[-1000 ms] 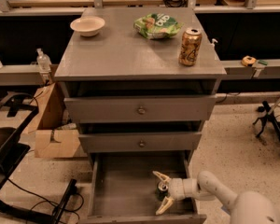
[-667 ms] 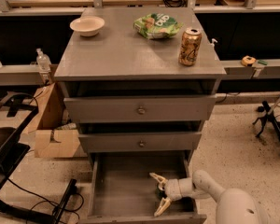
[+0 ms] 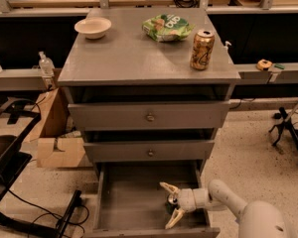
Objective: Pick green can from bottom drawer and place on counter
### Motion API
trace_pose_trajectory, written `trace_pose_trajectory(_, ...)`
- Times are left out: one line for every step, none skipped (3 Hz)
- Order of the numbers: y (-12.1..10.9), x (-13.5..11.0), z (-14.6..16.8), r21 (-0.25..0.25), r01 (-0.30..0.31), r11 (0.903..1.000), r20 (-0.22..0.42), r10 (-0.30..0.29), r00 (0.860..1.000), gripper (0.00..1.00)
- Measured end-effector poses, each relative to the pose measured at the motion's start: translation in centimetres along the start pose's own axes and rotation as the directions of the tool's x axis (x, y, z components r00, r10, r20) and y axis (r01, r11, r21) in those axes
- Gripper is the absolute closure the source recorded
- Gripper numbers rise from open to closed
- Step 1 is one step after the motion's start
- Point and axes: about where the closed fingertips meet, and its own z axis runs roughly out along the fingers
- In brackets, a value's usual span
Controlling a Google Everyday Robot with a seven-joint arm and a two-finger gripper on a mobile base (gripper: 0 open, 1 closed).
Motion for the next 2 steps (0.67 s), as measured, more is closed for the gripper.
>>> trace_pose_trajectory(0.00, -6.16, -2.42, 0.018, -0.020, 0.9996, 0.050, 0.019, 0.999, 0.00)
trace_pose_trajectory(0.08, -6.33, -2.26, 0.012, -0.018, 0.9998, 0.050, 0.017, 0.999, 0.00)
